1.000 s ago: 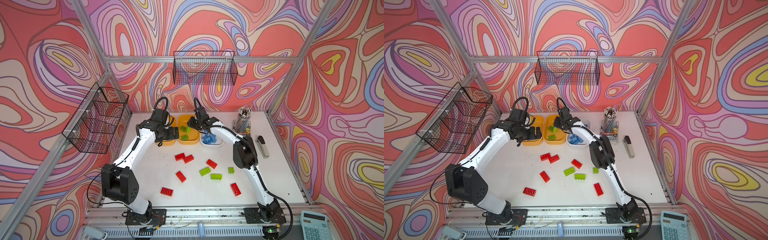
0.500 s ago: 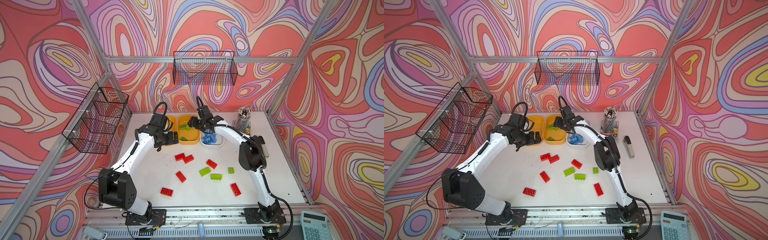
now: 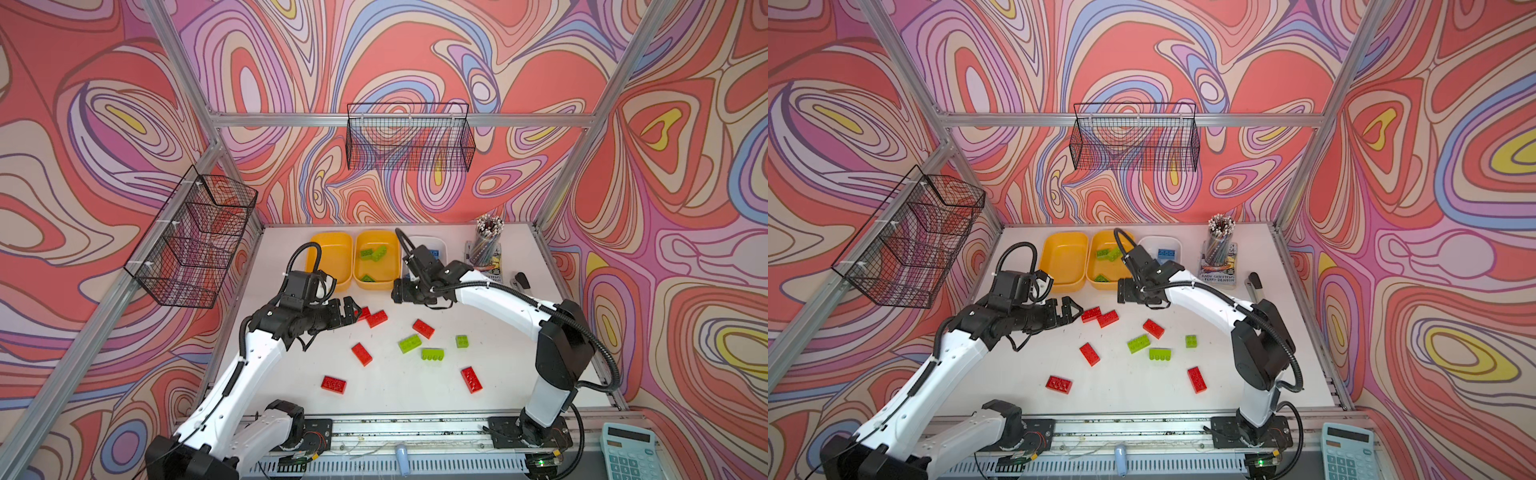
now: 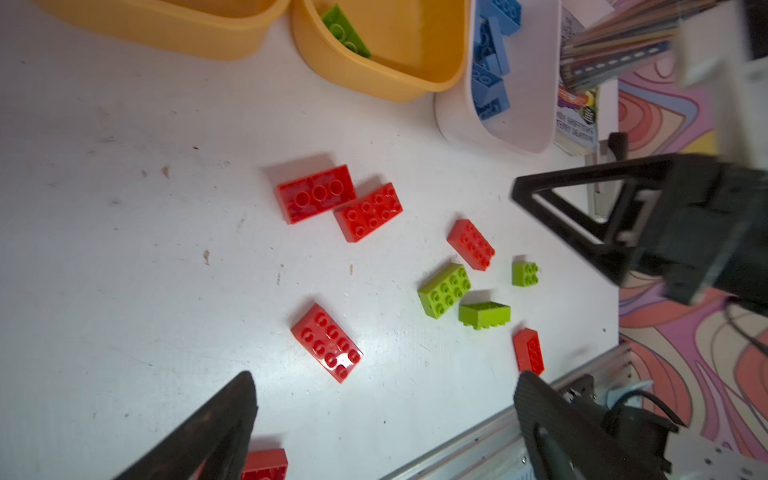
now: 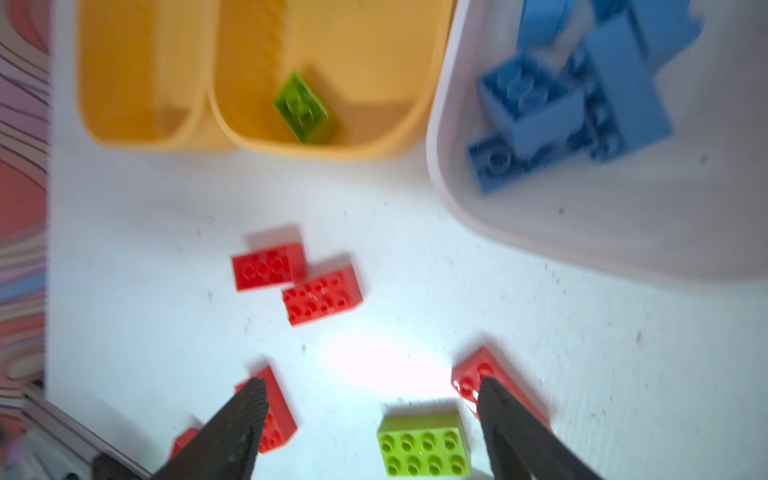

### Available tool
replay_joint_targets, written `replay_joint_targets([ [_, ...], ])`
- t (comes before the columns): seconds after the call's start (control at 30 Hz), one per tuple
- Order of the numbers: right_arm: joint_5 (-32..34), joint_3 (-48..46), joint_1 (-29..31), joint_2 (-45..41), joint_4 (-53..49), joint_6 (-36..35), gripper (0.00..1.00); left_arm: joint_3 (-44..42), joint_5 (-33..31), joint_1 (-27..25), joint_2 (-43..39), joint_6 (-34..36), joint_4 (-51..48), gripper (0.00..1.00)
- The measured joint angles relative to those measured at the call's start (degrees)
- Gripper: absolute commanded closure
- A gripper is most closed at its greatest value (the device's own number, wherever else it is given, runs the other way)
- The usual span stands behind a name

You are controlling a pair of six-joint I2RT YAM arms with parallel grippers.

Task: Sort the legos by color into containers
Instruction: 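Move the right gripper back over another lime-green brick while the left arm swings nearer, then lower the right gripper and close it on the lime-green brick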

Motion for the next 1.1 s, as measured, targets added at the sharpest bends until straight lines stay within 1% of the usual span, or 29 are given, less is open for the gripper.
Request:
replay_joint_targets([
  [0.1, 0.42, -6.19, 2.69, -0.76, -1.11, -0.09, 0.14, -1.81, 3.19, -2.78, -4.52, -0.66, -0.07, 0.0],
  [0.2, 0.55, -11.28, 3.82, -2.95, -0.94, 0.09, 0.13, -3.23, 4.87, -5.53, -9.07, -1.36, -0.15, 0.0],
  [0.33, 0.7, -14.99, 4.28, -6.01, -0.09, 0.5, 0.13, -5.33, 6.51, -6.1, -15.04, -2.47, -0.2, 0.0],
  [0.43, 0.76, -16.24, 4.7, -7.34, 1.38, 0.63, 0.13, -6.67, 7.34, -6.12, -17.57, -3.08, -0.7, 0.0],
  [0.77, 0.74, -16.87, 6.99, -7.26, 3.98, 0.79, 0.14, -8.0, 7.82, -6.12, -18.16, -3.45, -2.29, 0.0],
  [1.1, 0.68, -16.06, 7.04, -2.19, 4.0, -0.26, 0.17, -8.31, 6.12, -6.12, -18.93, -3.48, -4.0, 0.0],
])
